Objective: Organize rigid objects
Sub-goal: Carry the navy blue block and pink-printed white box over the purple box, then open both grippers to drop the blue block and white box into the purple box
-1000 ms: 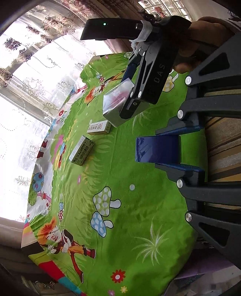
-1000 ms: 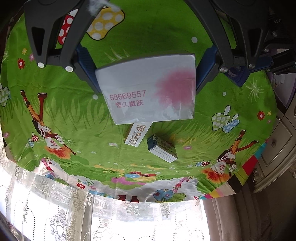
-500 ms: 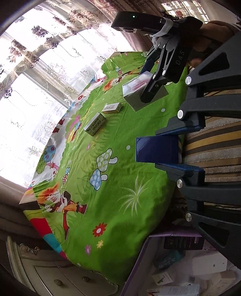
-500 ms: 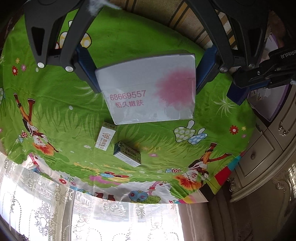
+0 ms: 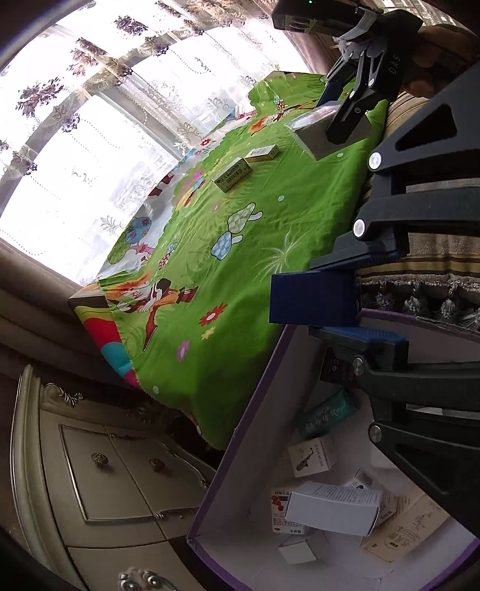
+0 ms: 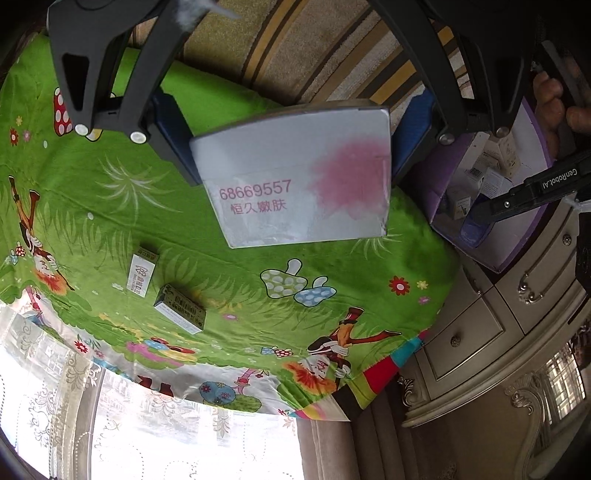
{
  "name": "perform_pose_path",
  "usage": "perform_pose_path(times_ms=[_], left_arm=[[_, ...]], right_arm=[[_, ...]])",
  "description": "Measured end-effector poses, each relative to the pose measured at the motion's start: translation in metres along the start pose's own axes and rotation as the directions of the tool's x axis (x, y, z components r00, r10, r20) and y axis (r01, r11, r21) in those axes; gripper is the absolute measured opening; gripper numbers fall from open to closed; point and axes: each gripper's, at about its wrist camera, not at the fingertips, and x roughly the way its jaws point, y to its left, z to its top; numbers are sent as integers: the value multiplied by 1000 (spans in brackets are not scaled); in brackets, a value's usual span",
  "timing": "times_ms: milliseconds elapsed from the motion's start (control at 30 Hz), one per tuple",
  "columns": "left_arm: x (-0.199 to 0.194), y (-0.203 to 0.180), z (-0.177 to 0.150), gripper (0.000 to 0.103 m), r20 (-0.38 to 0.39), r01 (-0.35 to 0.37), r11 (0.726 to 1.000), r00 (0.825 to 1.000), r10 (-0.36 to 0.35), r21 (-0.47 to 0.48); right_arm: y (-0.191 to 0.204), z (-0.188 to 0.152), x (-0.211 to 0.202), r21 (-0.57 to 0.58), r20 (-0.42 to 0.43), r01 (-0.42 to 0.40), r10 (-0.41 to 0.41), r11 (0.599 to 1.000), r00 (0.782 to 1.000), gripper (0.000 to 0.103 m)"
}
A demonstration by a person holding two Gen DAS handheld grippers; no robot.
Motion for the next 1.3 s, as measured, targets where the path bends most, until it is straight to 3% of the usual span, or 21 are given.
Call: perform_pose_path(times_ms=[433,600,833,1000,1300], left_arm=[[-35,102,-4,28,46,-91,974,994,103,-206],[-41,126,-8,28,50,-103,962,992,119,-252],[-40,147,-15,31,36,-105,944,992,122,-313],[-35,155,-20,47,18,-106,931,993,120,-349],[-30,149,-21,55,4,-98,932,994,106,-350]], right_arm=[[106,-1,-1,-149,-55,-180,174,972,983,96],[150,-7,1,-250,-80,-235,222,939,972,96],[199,-24,15,-378,-186,-322,269,868,945,96],[210,-33,23,-429,-234,-337,257,838,938,97],[207,-39,28,-434,-258,-336,242,836,935,99]])
